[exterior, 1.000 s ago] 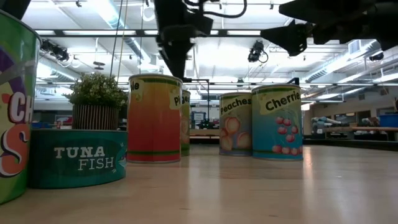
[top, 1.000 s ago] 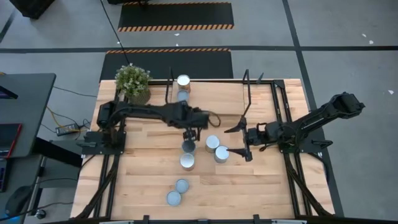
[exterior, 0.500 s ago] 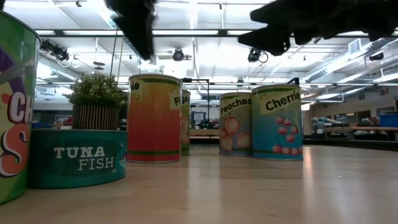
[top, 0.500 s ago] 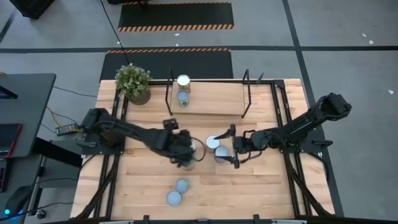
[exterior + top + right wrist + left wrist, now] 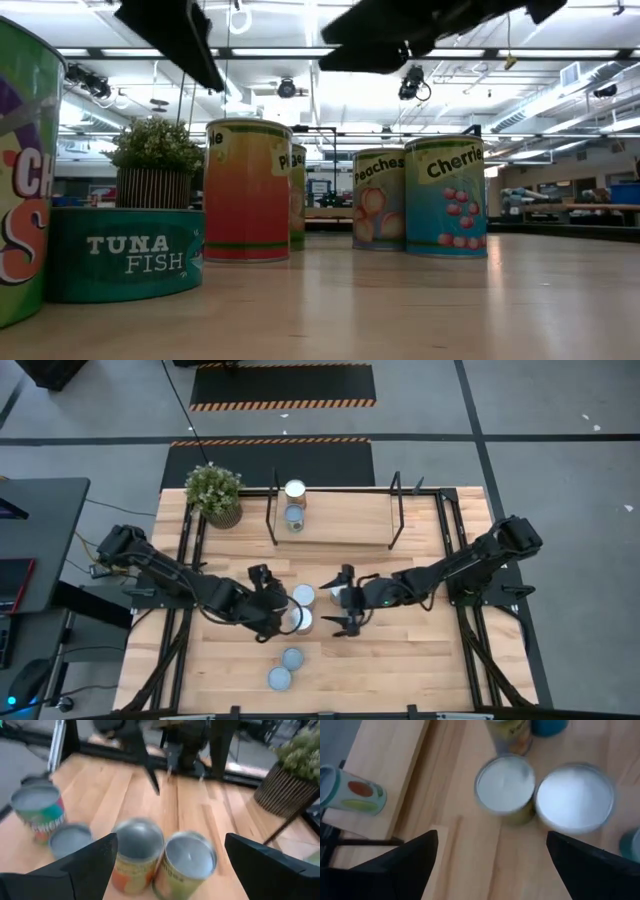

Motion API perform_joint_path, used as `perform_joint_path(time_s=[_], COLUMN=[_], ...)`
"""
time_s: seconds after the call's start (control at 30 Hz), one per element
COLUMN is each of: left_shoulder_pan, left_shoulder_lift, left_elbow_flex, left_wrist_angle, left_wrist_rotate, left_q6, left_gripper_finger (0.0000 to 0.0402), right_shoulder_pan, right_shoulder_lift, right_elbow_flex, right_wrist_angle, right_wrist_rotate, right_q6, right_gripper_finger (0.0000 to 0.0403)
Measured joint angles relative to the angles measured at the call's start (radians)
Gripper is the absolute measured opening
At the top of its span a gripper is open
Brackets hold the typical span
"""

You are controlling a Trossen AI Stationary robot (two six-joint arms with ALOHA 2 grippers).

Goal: Pick and place cans onto a shelf
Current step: Put the canned peaches on the shelf

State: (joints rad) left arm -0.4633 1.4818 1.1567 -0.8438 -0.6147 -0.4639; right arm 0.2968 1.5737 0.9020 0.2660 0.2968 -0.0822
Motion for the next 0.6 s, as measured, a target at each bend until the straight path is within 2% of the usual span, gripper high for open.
perform_joint_path(time_s=[0.17,0.4,0.6], left_shoulder_pan=[-0.006,-0.026,-0.051], left_shoulder_lift=[-0.081,-0.23,-0.365], left_elbow_flex=[-0.104,-0.24,-0.376], left_wrist_angle=[0.13,0.231,0.531], left_wrist_rotate=[-0.022,-0.093,-0.233], left_q6=[0.033,0.081,0.255], left_gripper_finger=[0.0378,0.0378,0.0378], right_shoulder_pan=[-0.039,-0.082,-0.125], right_shoulder_lift=[0.011,0.025,0.045], right_elbow_flex=[0.06,0.128,0.19], right_wrist_angle=[-0.127,-0.379,-0.539], right_wrist_rotate=[-0.06,-0.032,-0.026], right_q6=[0.012,0.088,0.113], right_gripper_finger=[0.0376,0.0389,0.0398])
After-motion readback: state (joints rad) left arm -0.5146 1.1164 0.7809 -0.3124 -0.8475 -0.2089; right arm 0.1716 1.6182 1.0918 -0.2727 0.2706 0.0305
